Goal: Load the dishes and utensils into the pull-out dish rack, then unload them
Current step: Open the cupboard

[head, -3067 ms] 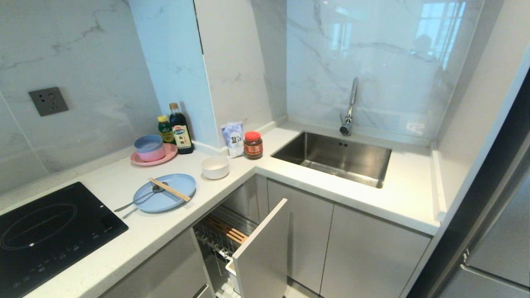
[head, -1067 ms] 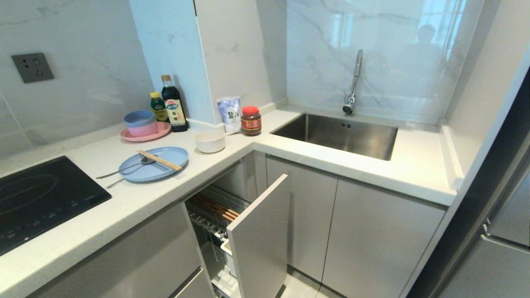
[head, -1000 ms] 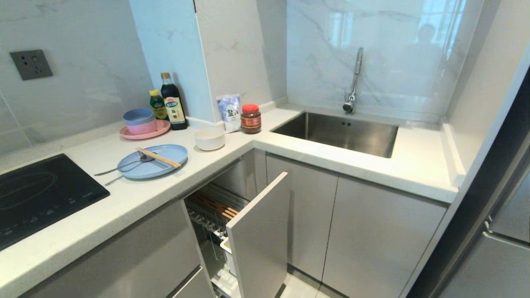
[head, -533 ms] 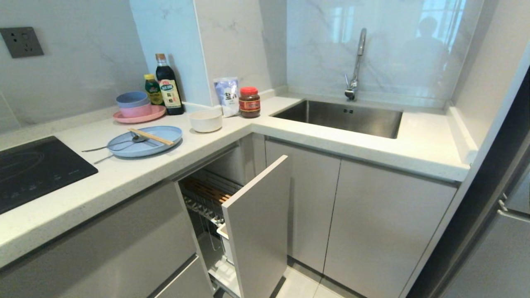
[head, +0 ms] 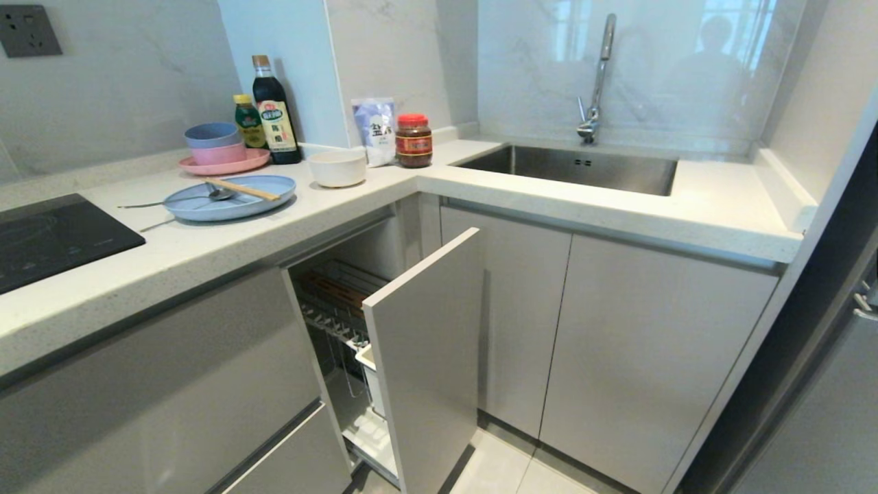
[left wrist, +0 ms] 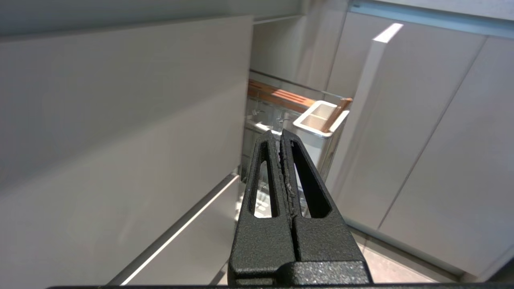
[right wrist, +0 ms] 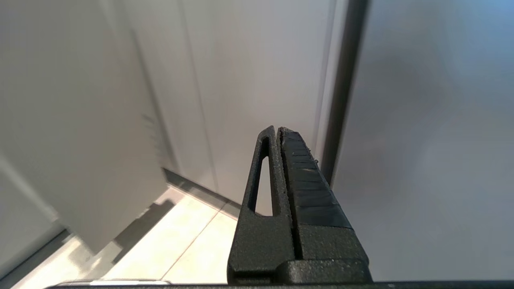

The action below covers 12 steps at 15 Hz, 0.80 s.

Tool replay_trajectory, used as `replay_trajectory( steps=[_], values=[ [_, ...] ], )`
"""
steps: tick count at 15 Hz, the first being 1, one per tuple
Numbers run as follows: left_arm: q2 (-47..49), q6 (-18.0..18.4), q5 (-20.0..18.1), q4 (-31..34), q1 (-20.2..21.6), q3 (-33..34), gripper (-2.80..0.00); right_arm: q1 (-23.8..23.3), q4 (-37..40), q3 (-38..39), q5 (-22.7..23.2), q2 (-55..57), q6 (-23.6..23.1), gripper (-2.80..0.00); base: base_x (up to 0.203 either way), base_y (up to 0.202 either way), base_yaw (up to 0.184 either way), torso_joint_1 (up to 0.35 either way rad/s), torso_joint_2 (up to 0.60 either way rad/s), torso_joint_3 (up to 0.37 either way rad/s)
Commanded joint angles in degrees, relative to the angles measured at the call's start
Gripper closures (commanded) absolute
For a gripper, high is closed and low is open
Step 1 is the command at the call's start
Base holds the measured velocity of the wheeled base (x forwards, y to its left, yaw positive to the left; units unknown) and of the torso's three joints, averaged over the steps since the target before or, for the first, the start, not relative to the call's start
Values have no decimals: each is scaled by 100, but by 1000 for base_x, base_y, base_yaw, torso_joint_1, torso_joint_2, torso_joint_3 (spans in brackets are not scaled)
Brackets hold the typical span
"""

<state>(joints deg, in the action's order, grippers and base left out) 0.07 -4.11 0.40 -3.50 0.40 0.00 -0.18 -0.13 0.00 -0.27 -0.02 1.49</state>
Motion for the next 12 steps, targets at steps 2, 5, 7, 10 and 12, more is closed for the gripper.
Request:
replay_trajectory(
  steps=[2,5,7,10,12],
  values=[
    [1,-2,4,-2,-2,149,0,1,-4,9,0,-18,-6,0,0,0,0,-29,41,34],
    [1,-2,4,-2,4,149,0,1,-5,9,0,-24,-7,0,0,0,0,-5,11,9],
    [1,-3,4,-2,-2,149,0,1,-5,9,0,-24,-8,0,0,0,0,0,0,0],
    [1,-2,4,-2,4,149,0,1,3,9,0,-24,-1,0,0,0,0,0,0,0],
    [1,-2,4,-2,4,149,0,1,-4,9,0,-24,-2,0,0,0,0,0,0,0]
  ],
)
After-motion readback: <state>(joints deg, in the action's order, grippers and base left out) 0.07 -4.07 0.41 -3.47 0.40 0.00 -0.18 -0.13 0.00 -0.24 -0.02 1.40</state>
